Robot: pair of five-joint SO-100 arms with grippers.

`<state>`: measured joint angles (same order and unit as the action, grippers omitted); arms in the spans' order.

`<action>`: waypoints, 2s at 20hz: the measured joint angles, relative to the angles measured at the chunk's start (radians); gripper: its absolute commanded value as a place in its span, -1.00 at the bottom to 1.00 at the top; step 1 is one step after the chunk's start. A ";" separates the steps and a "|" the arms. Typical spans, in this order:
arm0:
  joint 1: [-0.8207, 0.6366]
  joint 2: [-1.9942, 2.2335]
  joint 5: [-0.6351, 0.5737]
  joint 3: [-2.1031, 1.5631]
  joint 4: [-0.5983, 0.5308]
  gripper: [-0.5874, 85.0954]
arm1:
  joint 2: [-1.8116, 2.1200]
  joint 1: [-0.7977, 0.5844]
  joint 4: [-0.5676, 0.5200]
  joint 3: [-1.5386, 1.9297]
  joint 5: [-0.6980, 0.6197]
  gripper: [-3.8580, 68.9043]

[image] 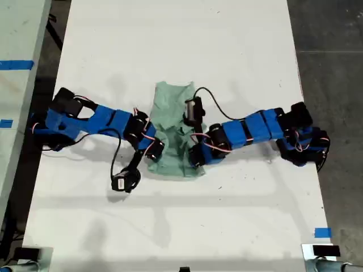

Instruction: Fold tshirt

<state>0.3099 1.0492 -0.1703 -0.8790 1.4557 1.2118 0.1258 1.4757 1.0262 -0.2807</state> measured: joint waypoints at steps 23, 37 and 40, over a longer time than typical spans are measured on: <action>-1.054 0.604 -0.528 -0.531 0.002 -0.42 | 0.819 -1.014 -0.184 0.752 -0.365 -0.33; -0.565 1.930 -0.199 -2.114 -0.627 -0.97 | 2.146 -0.397 -0.196 1.970 0.373 -0.82; -0.600 2.230 -0.172 -2.135 -0.278 -0.84 | 2.146 -0.360 -0.229 1.994 0.316 -0.80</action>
<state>-0.2899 3.2797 -0.3421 -3.0143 1.1781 3.3579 -0.2347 1.2471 3.0204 0.0353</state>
